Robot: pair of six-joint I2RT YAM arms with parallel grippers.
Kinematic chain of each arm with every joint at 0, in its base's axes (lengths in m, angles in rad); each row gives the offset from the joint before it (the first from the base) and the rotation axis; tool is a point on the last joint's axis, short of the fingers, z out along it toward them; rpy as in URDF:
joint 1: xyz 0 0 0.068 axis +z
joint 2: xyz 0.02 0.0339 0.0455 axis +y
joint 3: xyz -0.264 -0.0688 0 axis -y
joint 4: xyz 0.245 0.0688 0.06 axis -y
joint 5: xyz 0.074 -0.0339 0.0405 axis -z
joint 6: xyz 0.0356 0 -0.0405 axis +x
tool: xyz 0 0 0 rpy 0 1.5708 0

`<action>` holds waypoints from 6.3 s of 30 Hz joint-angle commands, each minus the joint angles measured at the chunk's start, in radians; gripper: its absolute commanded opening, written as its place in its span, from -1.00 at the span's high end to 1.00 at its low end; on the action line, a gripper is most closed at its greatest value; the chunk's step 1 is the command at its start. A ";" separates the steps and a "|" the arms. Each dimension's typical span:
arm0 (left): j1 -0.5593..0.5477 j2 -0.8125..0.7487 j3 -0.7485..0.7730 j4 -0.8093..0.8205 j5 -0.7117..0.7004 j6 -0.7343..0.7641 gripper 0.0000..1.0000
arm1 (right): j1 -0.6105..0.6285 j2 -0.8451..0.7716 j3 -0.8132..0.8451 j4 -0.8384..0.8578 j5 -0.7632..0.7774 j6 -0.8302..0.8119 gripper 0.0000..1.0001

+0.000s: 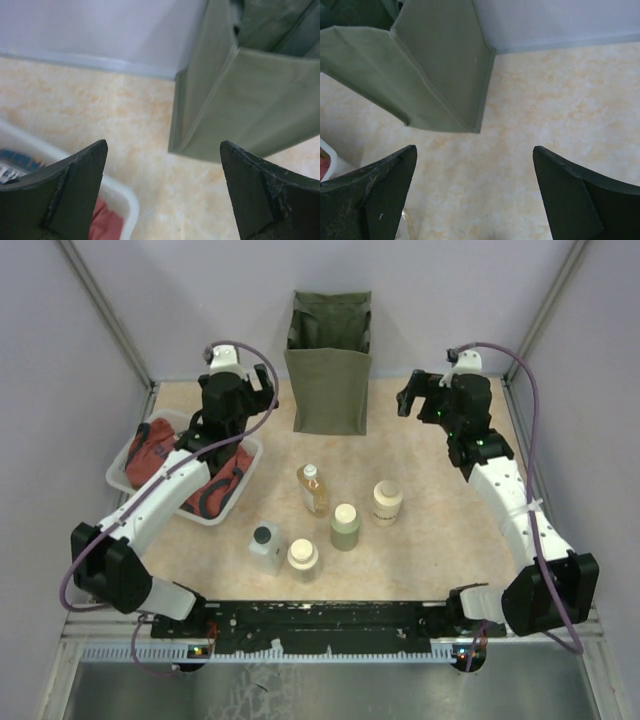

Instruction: Place the personal care products into the canvas bag

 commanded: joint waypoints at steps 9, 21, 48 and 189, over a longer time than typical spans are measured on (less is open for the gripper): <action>0.059 0.238 0.355 0.087 0.179 -0.017 -0.99 | 0.001 0.289 0.207 0.475 -0.145 0.127 -0.99; 0.060 0.017 -0.025 0.218 0.113 0.000 -0.99 | 0.033 0.672 0.537 0.636 -0.212 0.276 -0.99; 0.058 -0.111 -0.172 0.120 0.055 0.028 -0.99 | 0.120 0.772 0.767 0.185 0.026 0.038 0.27; -0.062 0.230 0.272 -0.137 0.469 0.035 0.48 | 0.494 -0.313 -0.343 -0.158 0.356 -0.022 1.00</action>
